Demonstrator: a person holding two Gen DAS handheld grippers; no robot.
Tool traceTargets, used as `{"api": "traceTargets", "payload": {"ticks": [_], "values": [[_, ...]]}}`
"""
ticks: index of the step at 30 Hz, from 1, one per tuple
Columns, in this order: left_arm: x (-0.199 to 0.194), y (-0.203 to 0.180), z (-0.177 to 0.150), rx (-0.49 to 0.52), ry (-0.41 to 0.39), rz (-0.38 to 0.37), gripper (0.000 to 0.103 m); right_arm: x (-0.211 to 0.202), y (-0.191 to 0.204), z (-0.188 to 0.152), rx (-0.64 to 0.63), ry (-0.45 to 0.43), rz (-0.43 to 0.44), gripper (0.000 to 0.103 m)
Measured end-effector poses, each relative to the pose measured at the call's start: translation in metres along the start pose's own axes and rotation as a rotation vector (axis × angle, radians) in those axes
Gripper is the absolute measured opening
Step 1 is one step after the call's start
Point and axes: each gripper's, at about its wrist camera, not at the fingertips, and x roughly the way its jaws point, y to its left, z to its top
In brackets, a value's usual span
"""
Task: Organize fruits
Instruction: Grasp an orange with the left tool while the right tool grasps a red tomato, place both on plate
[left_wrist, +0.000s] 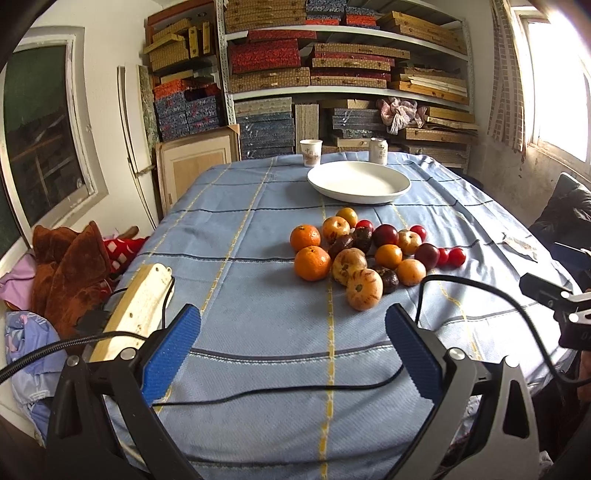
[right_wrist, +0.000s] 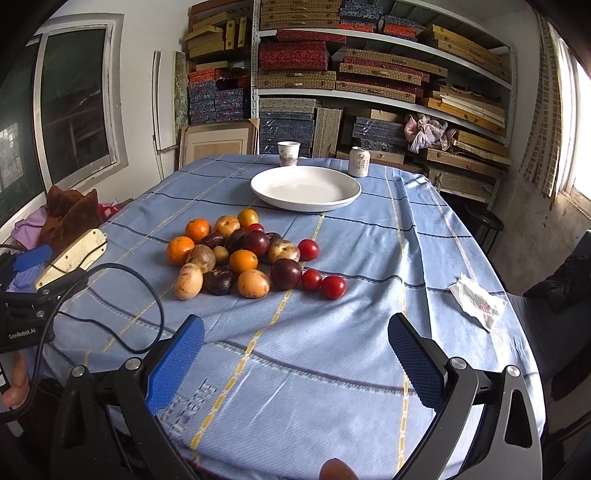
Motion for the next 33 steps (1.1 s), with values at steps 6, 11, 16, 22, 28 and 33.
{"api": "traceTargets", "payload": {"ticks": [6,11,16,22,28,33], "values": [[0.038,0.013,0.017,-0.007,0.018,-0.057,0.098,0.047,-0.019,0.019,-0.027,0.067,0.046,0.081],[0.067,0.007,0.03,0.019,0.032,-0.099,0.081,0.099,-0.037,0.025,-0.046,0.195,0.091,0.048],[0.087,0.004,0.035,-0.004,0.053,-0.195,0.079,0.136,-0.042,0.028,-0.114,0.265,0.076,0.042],[0.1,0.003,0.038,-0.005,0.071,-0.259,0.076,0.159,-0.038,0.026,-0.165,0.314,0.107,0.038],[0.112,0.003,0.044,0.024,0.087,-0.221,0.074,0.167,-0.041,0.025,-0.165,0.299,0.076,0.038],[0.132,0.009,0.046,0.043,0.123,-0.197,0.068,0.171,-0.047,0.023,-0.15,0.3,0.052,0.03]]}}
